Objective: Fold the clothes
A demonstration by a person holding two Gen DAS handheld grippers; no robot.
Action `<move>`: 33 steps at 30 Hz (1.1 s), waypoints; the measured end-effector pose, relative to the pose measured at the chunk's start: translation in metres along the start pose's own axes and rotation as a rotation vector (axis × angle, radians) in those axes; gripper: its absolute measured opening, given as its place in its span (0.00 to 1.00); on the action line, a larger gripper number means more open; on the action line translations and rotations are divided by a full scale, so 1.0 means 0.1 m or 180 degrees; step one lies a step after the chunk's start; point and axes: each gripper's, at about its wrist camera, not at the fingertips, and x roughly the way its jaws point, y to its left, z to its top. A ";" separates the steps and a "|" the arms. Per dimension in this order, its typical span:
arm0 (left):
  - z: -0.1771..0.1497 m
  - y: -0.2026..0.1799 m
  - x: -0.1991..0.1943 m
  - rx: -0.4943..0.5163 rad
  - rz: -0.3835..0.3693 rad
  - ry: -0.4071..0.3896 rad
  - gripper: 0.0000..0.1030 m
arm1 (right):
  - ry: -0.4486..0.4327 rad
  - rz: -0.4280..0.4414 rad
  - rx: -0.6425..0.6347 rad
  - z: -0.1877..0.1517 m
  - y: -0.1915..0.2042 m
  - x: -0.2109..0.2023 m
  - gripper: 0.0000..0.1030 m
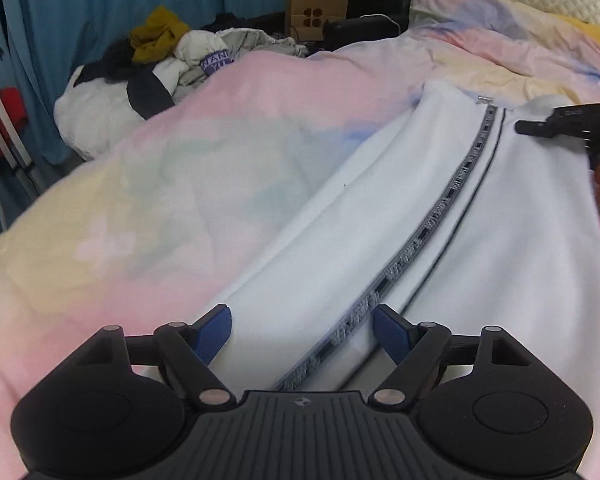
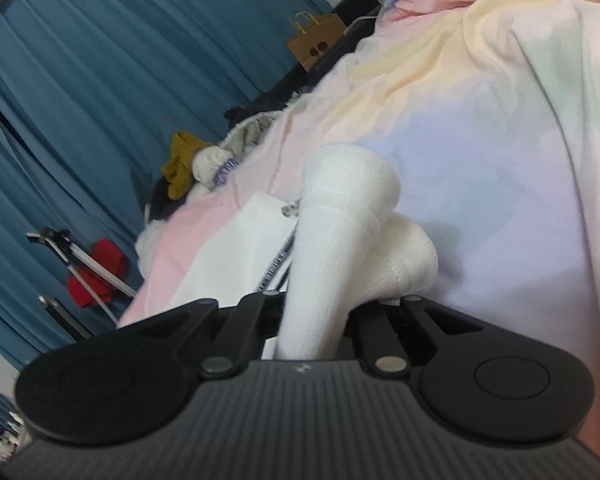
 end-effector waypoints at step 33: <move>1.24 -0.75 0.96 0.0204 0.0484 -0.0128 0.05 | 0.0142 0.0150 0.0569 0.08 -0.09 0.09 0.16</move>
